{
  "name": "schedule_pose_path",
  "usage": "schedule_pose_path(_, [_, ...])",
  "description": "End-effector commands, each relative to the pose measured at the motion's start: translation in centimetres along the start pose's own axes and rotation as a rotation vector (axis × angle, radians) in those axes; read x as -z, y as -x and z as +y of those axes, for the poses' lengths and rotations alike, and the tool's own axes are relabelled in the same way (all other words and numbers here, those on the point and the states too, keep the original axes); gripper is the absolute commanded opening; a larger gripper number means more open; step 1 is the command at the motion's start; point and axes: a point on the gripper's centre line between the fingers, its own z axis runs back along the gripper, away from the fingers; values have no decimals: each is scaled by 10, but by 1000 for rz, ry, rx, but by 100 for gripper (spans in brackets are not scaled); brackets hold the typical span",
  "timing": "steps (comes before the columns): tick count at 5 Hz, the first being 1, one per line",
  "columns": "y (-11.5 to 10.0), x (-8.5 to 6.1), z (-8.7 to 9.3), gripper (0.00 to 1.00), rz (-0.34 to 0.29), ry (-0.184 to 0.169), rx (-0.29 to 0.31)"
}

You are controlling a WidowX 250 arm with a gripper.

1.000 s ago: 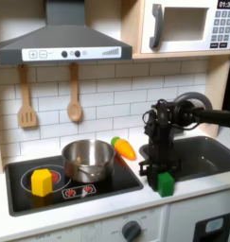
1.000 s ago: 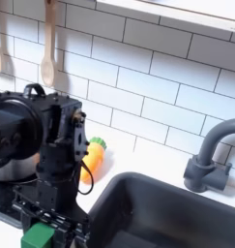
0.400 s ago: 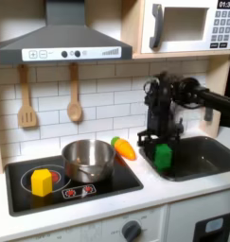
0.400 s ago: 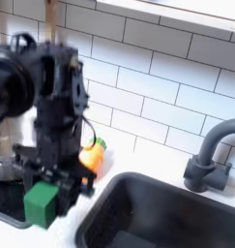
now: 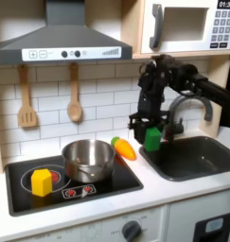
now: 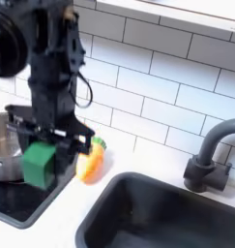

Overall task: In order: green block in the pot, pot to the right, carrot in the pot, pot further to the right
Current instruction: 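Put the green block in the pot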

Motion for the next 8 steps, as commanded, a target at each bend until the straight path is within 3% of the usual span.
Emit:
schedule_pose_path(1, [-20,-2,30,0,-69,-48,-96])
schedule_pose_path(3, [-32,8,58,0,-72,-70,-157])
schedule_pose_path(5, [-54,7,76,0,-100,-98,-179])
schedule_pose_path(6, [-64,15,83,0,-101,-116,-172])
schedule_pose_path(8, [-76,21,87,0,-118,-114,-153])
